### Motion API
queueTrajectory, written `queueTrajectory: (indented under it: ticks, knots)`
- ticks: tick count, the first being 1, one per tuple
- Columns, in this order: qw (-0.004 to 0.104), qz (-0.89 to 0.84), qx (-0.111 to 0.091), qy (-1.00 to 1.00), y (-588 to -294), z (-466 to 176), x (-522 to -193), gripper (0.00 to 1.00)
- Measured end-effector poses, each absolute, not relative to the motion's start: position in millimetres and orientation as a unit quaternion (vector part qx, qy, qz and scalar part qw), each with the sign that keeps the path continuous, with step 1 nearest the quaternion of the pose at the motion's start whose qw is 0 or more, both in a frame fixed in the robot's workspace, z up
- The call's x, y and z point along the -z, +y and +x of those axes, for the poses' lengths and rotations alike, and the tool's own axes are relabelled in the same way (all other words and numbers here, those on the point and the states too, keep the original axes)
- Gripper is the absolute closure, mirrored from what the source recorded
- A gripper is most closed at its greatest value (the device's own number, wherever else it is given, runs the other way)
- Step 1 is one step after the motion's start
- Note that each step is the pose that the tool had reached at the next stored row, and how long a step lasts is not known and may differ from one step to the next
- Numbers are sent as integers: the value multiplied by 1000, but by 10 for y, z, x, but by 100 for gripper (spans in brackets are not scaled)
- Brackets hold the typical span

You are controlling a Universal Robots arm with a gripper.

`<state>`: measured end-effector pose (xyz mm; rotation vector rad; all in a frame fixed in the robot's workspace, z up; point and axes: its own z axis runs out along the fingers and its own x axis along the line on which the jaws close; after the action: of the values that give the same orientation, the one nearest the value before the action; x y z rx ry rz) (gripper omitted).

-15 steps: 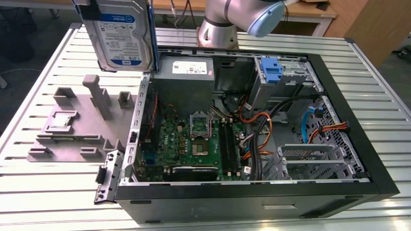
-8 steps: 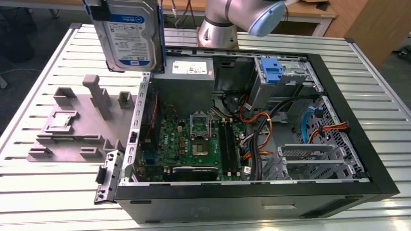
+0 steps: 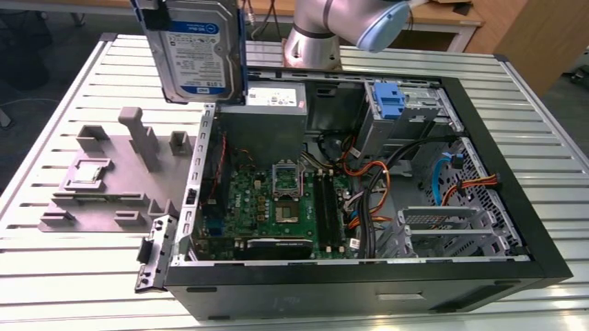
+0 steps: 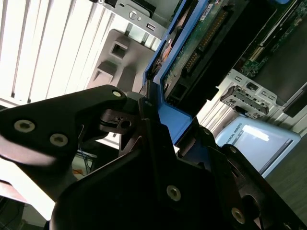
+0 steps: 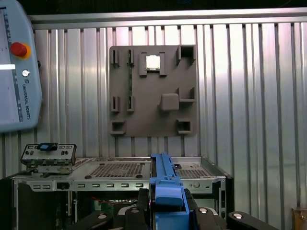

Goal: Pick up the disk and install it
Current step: 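Pick up the disk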

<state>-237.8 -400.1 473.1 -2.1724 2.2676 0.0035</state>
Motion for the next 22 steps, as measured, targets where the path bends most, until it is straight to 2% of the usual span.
queueTrajectory:
  ticks: [22]
  knots:
    - [1, -692, -1, 722, -4002, -2228, -4731, 63]
